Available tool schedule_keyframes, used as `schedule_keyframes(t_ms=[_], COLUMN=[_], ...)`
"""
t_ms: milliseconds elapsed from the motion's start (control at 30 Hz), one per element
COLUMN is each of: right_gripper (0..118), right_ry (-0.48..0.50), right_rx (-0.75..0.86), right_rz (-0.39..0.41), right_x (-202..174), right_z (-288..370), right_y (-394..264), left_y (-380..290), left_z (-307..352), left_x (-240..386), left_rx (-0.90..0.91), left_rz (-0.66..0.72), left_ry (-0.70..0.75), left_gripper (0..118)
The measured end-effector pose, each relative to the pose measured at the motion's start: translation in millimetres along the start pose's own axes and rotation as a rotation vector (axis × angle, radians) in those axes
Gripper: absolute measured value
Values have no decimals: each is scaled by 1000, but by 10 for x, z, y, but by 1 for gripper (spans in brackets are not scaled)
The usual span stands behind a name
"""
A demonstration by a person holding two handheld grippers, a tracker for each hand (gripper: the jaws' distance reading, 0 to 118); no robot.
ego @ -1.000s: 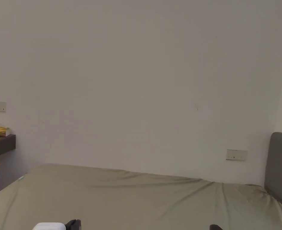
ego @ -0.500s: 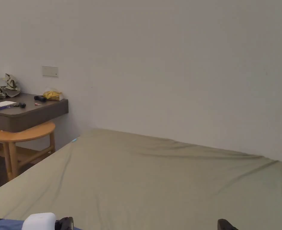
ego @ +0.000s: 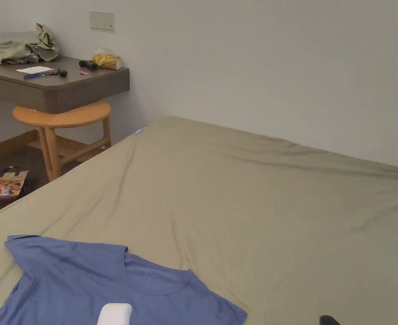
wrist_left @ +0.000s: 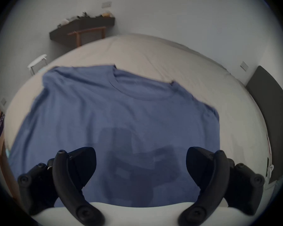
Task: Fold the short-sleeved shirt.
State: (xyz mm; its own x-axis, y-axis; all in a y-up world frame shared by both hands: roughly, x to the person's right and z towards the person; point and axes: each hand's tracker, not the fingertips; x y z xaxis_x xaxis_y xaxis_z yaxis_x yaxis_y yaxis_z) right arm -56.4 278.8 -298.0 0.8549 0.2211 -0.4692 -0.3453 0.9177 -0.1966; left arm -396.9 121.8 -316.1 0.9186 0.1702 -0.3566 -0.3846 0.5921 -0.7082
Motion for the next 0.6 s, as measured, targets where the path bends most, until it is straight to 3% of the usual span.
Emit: schedule_keyframes(t_ms=[100, 167, 200, 233, 267, 300, 333, 467, 500, 600], right_gripper=[1, 1, 1, 1, 1, 1, 1, 1, 1, 1], right_ry=[-6, -13, -15, -22, -27, -30, -32, -46, -52, -90], right_rx=[-38, -63, -69, -76, -85, -91, -95, -111, -111, -124], right_rz=[-11, -2, 4, 11, 19, 22, 20, -2, -5, -20], right_x=[18, 35, 46, 58, 75, 93, 118, 249, 293, 472], right_z=[-67, -85, -88, -77, -75, -69, -55, 92, 147, 319], right_y=[-102, -157, -183, -211, -235, -254, -280, -392, -433, -542], left_y=[-84, -118, -113, -129, -147, -107, -54, 65, 121, 359], left_z=[-355, -363, -339, -250, -139, -135, -183, -217, -135, 69], left_x=[76, 174, 195, 164, 154, 198, 225, 394, 430, 728], left_rx=[-81, 5, -11, 51, 195, 192, 140, 135, 168, 186], left_rz=[-53, -155, -127, -84, -48, -72, -111, -243, -227, -177], left_ry=[61, 120, 114, 103, 83, 148, 228, 192, 126, 111], left_gripper=[114, 118, 117, 102, 50, 18, 8, 0, 0, 0])
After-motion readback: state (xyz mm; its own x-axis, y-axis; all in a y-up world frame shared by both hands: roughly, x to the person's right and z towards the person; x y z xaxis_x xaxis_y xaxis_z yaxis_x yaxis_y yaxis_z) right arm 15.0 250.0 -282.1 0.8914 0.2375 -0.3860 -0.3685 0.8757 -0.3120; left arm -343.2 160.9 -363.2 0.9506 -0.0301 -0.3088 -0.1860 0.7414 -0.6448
